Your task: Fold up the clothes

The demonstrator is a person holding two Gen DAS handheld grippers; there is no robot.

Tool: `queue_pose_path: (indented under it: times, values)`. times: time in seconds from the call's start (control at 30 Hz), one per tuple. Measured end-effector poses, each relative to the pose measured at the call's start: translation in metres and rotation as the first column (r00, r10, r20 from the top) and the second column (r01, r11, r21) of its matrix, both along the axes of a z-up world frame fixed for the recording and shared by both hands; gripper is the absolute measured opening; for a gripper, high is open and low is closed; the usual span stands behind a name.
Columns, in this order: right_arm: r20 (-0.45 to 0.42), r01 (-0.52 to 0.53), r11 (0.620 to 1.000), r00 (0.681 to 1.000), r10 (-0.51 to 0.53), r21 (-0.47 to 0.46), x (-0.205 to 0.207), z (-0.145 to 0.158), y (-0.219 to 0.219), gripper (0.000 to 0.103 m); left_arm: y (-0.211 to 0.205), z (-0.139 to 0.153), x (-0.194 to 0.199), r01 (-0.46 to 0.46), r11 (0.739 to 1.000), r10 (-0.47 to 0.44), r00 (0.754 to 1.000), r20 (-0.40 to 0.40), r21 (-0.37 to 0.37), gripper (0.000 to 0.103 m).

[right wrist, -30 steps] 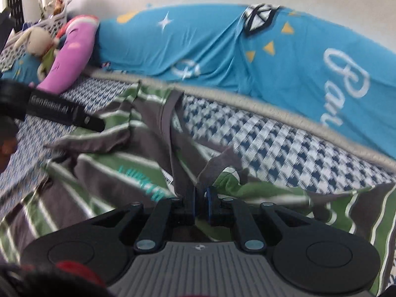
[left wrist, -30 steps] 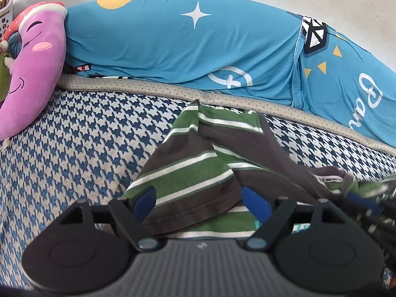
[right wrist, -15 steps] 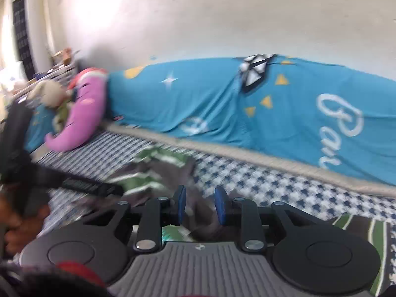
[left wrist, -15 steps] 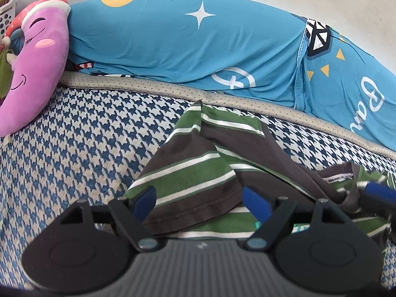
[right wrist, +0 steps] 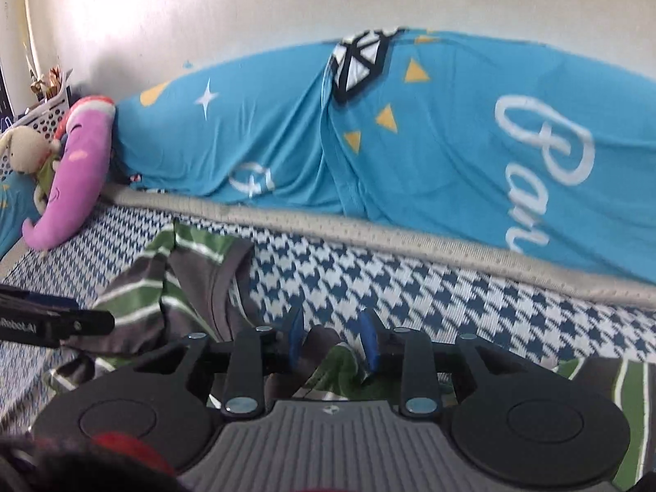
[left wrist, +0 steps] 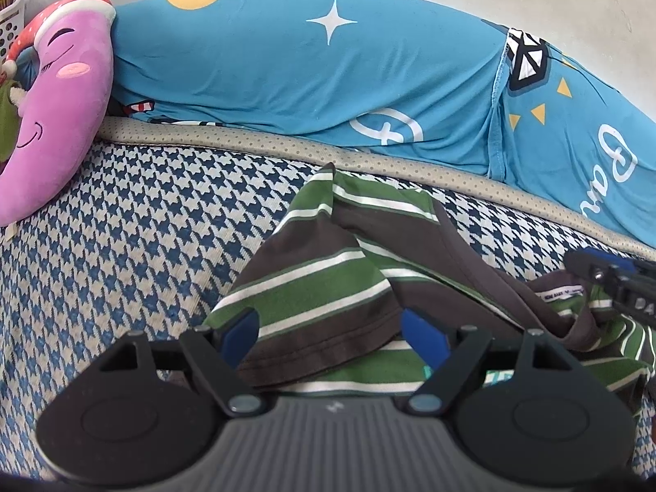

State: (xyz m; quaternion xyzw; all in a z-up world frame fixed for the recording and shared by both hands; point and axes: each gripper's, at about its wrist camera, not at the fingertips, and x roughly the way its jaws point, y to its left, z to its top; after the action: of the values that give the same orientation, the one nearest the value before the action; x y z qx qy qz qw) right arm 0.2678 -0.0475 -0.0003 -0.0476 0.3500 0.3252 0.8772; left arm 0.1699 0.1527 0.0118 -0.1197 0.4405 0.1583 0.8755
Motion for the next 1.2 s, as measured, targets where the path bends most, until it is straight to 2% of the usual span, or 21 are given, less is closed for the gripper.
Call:
queue_pose_path:
  times: [0.33, 0.37, 0.53, 0.63, 0.77, 0.87, 0.97, 1.07, 1.2]
  values:
    - [-0.005, -0.068, 0.99, 0.998, 0.068, -0.123, -0.007, -0.018, 0.011, 0.03, -0.003, -0.002, 0.0, 0.009, 1.0, -0.009, 1.0, -0.004, 0.002, 0.08]
    - [0.004, -0.068, 0.989, 0.998, 0.069, -0.13, -0.008, -0.019, 0.011, 0.029, -0.003, -0.002, 0.0, 0.009, 1.0, -0.009, 1.0, -0.004, 0.002, 0.08]
    - [0.048, -0.074, 0.984, 0.995, 0.083, -0.16, -0.011, -0.018, 0.017, 0.011, -0.002, -0.002, 0.0, 0.007, 1.0, -0.007, 1.0, -0.005, 0.001, 0.08]
    - [0.103, -0.08, 0.978, 0.99, 0.101, -0.191, -0.016, -0.017, 0.021, 0.009, -0.002, -0.003, 0.0, 0.01, 1.0, -0.01, 1.0, -0.007, 0.001, 0.08]
    - [0.226, 0.01, 0.985, 0.974, 0.03, -0.173, -0.014, 0.001, 0.023, 0.009, -0.002, -0.004, 0.0, 0.009, 1.0, -0.009, 1.0, -0.01, 0.001, 0.08]
    - [0.335, 0.091, 0.986, 0.941, -0.039, -0.14, -0.01, 0.018, 0.029, 0.009, -0.002, -0.004, 0.0, 0.005, 1.0, -0.004, 1.0, -0.011, 0.004, 0.08]
    - [0.401, 0.168, 0.983, 0.907, -0.127, -0.069, -0.004, 0.026, 0.035, 0.009, -0.002, -0.006, 0.001, -0.001, 1.0, 0.001, 1.0, -0.014, 0.009, 0.08]
    - [0.398, 0.237, 0.971, 0.895, -0.202, -0.04, 0.008, 0.018, 0.039, 0.009, -0.001, -0.009, 0.002, -0.004, 1.0, 0.004, 1.0, -0.022, 0.016, 0.08]
    - [0.309, 0.271, 0.96, 0.921, -0.237, -0.07, 0.027, -0.007, 0.04, 0.009, -0.001, -0.014, 0.004, -0.007, 1.0, 0.008, 0.999, -0.037, 0.025, 0.08]
